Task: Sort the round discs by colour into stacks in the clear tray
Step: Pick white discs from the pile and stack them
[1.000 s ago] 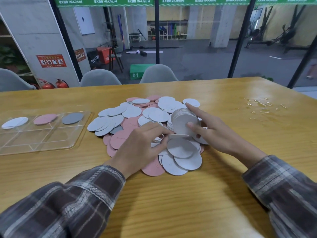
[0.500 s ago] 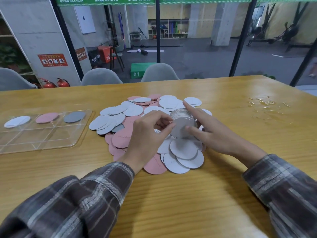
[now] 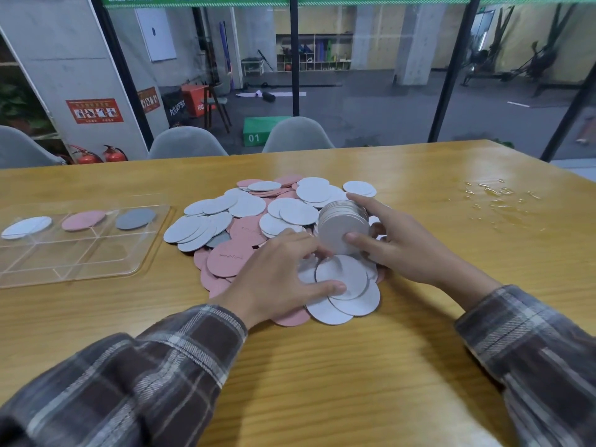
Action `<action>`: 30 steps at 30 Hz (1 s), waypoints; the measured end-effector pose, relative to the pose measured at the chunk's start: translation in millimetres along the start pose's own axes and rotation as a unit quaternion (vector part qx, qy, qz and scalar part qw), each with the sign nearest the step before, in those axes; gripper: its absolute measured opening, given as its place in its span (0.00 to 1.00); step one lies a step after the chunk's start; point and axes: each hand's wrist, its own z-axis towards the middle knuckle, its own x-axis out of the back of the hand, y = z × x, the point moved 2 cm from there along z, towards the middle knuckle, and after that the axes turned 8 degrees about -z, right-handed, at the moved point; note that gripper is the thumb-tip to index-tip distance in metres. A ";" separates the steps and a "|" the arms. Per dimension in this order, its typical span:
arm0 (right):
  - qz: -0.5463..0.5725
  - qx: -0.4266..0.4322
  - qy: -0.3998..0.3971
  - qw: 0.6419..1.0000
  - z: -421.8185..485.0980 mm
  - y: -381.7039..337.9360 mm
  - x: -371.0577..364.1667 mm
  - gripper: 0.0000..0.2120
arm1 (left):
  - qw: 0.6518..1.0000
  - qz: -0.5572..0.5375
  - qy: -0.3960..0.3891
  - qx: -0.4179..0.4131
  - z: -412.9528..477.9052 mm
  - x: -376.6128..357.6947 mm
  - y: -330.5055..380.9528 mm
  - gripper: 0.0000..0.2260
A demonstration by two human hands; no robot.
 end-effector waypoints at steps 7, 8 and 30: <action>0.036 -0.005 0.005 0.999 0.6 -0.1 1.1 0.30 | 0.986 -0.148 0.022 0.074 0.2 6.5 3.7 0.17; 0.048 -0.006 0.002 0.999 0.4 -0.1 0.6 0.30 | 0.981 -0.172 0.032 0.087 0.7 7.0 4.6 0.16; 0.005 0.035 -0.031 0.999 -1.8 -6.2 -4.7 0.34 | 0.962 -0.158 0.214 0.059 11.6 6.2 7.0 0.07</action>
